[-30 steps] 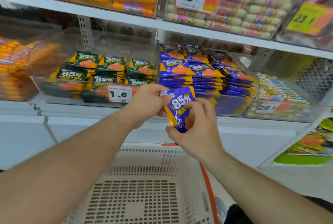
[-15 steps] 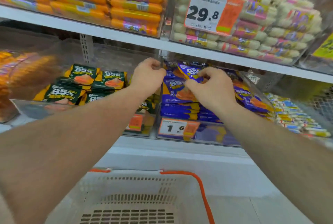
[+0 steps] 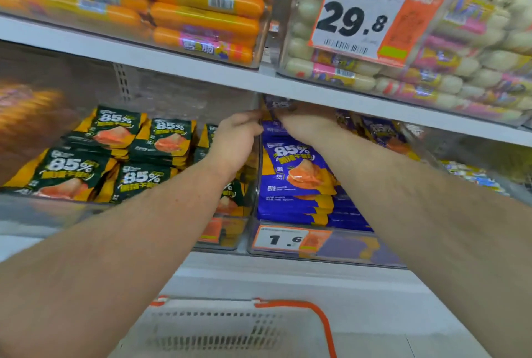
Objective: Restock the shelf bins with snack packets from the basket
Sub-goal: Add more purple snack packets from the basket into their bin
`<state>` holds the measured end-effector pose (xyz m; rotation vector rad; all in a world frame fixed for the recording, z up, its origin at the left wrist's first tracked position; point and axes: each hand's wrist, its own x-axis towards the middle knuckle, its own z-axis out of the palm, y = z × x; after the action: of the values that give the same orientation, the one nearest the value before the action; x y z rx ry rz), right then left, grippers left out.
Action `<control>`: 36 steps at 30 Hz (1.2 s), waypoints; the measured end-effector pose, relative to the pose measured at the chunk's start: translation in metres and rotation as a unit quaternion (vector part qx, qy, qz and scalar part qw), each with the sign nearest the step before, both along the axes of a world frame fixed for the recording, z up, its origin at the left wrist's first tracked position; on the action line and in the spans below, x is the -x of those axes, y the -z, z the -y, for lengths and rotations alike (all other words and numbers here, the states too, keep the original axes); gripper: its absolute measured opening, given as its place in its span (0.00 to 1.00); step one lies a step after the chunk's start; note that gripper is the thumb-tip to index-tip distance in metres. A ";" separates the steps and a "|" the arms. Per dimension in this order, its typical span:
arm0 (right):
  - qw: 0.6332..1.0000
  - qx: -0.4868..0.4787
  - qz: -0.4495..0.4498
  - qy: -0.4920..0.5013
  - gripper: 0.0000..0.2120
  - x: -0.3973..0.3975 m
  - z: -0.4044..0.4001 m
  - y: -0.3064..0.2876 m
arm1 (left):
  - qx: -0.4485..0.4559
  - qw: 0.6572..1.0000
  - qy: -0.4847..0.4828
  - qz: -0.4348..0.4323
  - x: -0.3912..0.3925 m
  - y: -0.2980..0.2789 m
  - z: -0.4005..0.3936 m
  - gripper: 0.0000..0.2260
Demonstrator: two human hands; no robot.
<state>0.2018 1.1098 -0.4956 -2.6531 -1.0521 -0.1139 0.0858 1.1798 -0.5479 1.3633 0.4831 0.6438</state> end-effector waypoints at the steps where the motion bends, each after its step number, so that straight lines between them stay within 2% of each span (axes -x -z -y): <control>1: 0.999 0.030 -0.017 -0.002 0.17 -0.002 0.003 -0.002 | -0.003 1.000 0.001 0.003 0.001 0.000 0.001 0.12; 4: 0.993 0.095 -0.064 -0.008 0.22 -0.005 0.012 -0.005 | -0.003 1.000 0.011 0.007 0.002 -0.001 0.004 0.13; 7: 0.995 0.077 -0.053 -0.019 0.26 -0.005 0.011 -0.003 | 0.012 1.000 0.020 0.017 0.003 -0.001 0.009 0.13; 11: 0.997 0.076 -0.014 -0.001 0.24 -0.006 0.002 0.007 | 0.009 0.999 0.023 0.023 0.004 -0.002 0.011 0.13; 15: 0.998 0.053 -0.026 -0.009 0.21 -0.010 0.008 0.002 | 0.011 0.999 0.040 0.018 0.004 0.000 0.010 0.12; 17: 0.999 0.036 -0.007 -0.006 0.16 -0.017 0.022 -0.003 | -0.014 0.999 0.036 0.000 0.005 -0.002 0.009 0.11; 19: 0.999 0.049 0.005 0.009 0.15 -0.031 0.040 -0.006 | -0.113 0.992 0.010 -0.048 0.005 -0.012 0.007 0.10; 20: 0.998 0.063 0.006 0.016 0.16 -0.039 0.050 -0.005 | -0.193 0.977 -0.002 -0.091 0.003 -0.019 0.005 0.08; 22: 0.995 0.096 -0.006 0.023 0.16 -0.053 0.066 -0.003 | -0.359 0.908 0.016 -0.216 -0.005 -0.040 0.005 0.08; 24: 0.993 0.118 -0.018 0.013 0.17 -0.059 0.076 -0.002 | -0.450 0.824 0.070 -0.336 -0.017 -0.060 0.010 0.13; 25: 0.992 0.123 -0.012 0.008 0.16 -0.061 0.078 0.000 | -0.472 0.800 0.091 -0.358 -0.025 -0.066 0.013 0.14; 28: 0.994 0.107 -0.005 -0.003 0.14 -0.064 0.078 0.005 | -0.502 0.781 0.126 -0.350 -0.040 -0.067 0.018 0.15; 32: 0.997 0.078 -0.008 0.004 0.16 -0.065 0.082 0.005 | -0.540 0.730 0.141 -0.395 -0.053 -0.049 0.010 0.26; 36: 0.997 0.055 -0.024 0.056 0.19 -0.086 0.111 0.003 | -0.561 0.715 0.129 -0.397 -0.056 -0.042 0.005 0.28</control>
<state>0.2875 0.9986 -0.4989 -2.7996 -0.9185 -0.0149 0.1420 1.1744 -0.5056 2.8651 0.5676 -0.0170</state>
